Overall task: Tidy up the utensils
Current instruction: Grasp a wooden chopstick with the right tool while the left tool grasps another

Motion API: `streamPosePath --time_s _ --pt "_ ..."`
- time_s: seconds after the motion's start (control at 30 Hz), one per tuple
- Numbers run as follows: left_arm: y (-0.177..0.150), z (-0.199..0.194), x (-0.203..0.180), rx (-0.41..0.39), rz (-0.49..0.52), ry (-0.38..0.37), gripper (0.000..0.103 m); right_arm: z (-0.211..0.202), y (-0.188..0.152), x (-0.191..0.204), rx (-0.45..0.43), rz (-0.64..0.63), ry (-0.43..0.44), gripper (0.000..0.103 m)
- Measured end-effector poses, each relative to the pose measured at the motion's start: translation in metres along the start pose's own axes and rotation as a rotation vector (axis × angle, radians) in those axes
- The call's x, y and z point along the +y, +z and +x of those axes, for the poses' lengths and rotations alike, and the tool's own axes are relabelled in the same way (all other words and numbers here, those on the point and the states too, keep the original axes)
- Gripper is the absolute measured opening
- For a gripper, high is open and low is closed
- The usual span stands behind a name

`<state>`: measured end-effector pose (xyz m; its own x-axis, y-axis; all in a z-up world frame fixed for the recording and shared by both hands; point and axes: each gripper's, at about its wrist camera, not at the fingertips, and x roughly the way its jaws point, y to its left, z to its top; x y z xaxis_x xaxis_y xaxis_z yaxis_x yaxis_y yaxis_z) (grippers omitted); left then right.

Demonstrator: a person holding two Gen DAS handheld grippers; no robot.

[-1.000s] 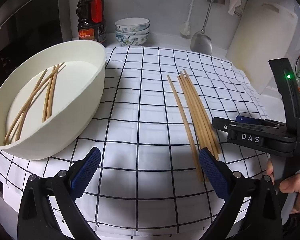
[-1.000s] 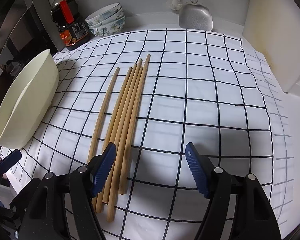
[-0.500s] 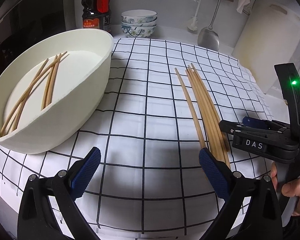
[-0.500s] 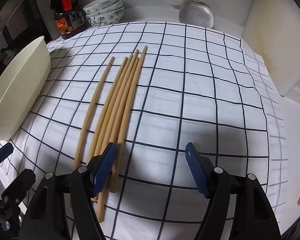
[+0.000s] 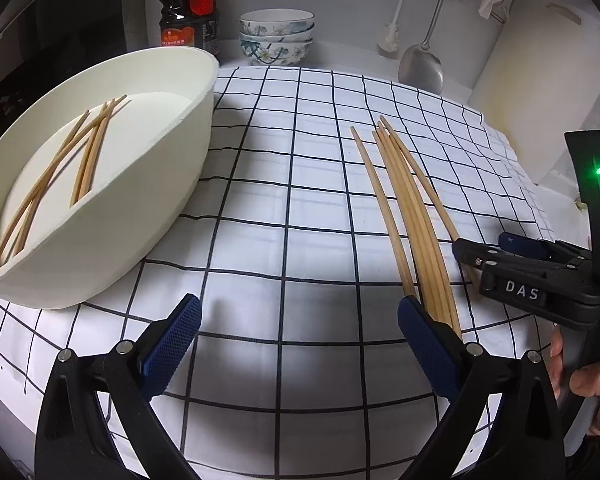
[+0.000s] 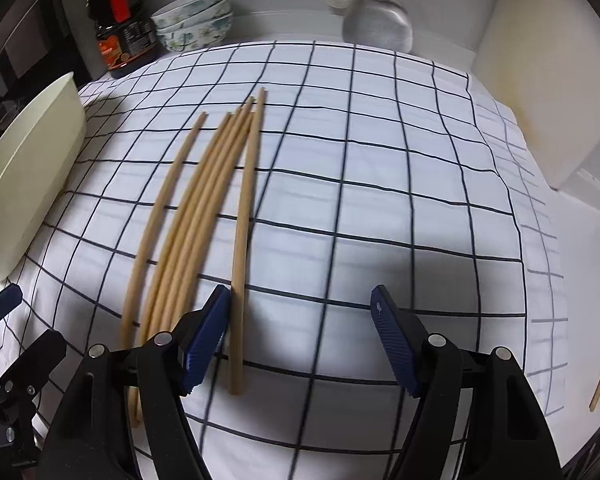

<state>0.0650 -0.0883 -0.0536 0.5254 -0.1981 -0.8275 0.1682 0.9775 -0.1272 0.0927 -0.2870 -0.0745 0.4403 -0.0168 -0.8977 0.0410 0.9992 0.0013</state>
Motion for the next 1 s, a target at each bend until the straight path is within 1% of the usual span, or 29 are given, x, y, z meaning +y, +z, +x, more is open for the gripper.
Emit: streamPosePath --time_s 0.17,0.37,0.63,0.77,1.0 --pt "0.006 0.011 -0.011 0.007 0.026 0.031 0.097 -0.001 0.000 -0.018 -0.011 0.025 0.013 0.069" --pt "0.016 0.026 -0.019 0.015 0.031 0.087 0.097 -0.004 -0.001 -0.030 -0.021 0.043 0.041 0.069" --pt "0.026 0.035 -0.025 0.028 0.009 0.079 0.097 -0.004 -0.001 -0.032 -0.025 0.048 0.053 0.069" --pt "0.032 0.041 -0.026 0.034 0.003 0.095 0.097 -0.005 -0.001 -0.033 -0.025 0.049 0.052 0.069" --pt "0.035 0.045 -0.030 0.037 -0.004 0.089 0.097 -0.005 -0.001 -0.039 -0.027 0.066 0.054 0.069"
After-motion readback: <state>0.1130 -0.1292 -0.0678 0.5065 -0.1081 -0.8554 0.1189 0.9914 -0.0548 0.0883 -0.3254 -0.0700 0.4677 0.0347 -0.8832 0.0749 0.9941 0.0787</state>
